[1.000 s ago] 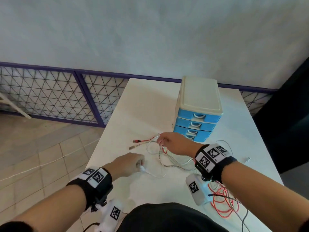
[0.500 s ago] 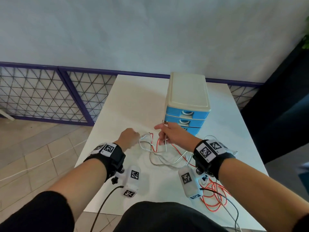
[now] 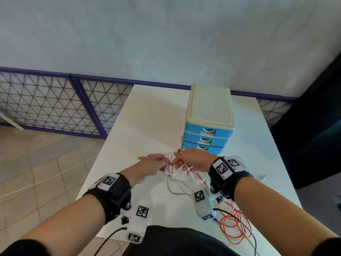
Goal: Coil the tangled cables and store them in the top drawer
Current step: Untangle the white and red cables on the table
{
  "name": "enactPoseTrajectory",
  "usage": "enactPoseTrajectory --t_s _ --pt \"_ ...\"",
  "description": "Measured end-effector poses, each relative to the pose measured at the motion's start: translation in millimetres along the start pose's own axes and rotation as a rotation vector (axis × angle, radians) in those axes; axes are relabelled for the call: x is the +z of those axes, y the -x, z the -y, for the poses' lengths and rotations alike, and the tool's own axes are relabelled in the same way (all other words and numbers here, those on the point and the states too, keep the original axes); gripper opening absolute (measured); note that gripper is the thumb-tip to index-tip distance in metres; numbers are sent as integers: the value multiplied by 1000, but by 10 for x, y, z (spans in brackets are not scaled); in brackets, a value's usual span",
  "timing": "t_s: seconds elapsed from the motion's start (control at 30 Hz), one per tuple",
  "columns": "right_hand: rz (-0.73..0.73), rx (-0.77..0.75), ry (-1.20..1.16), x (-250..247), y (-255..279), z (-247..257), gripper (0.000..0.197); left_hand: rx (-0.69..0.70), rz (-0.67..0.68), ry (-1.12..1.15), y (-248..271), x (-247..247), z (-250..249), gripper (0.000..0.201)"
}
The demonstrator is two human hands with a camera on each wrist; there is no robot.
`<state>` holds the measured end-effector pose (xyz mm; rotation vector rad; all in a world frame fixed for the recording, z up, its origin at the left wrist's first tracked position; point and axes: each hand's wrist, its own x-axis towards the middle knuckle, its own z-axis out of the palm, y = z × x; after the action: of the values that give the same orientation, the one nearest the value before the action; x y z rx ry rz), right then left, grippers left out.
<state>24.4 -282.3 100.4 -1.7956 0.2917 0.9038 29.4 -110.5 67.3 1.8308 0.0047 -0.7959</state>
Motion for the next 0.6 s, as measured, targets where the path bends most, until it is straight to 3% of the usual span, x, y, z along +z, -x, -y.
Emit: enactPoseTrajectory --t_s 0.1,0.3,0.47,0.6 --pt "40 95 12 79 -49 93 45 159 -69 -90 110 -25 55 24" --pt "21 89 -187 241 -204 152 41 324 39 -318 252 -3 193 19" --pt "1 97 -424 339 -315 139 39 367 59 -368 262 -197 206 19" --pt "-27 80 -402 418 -395 64 27 365 121 -357 212 -183 168 19"
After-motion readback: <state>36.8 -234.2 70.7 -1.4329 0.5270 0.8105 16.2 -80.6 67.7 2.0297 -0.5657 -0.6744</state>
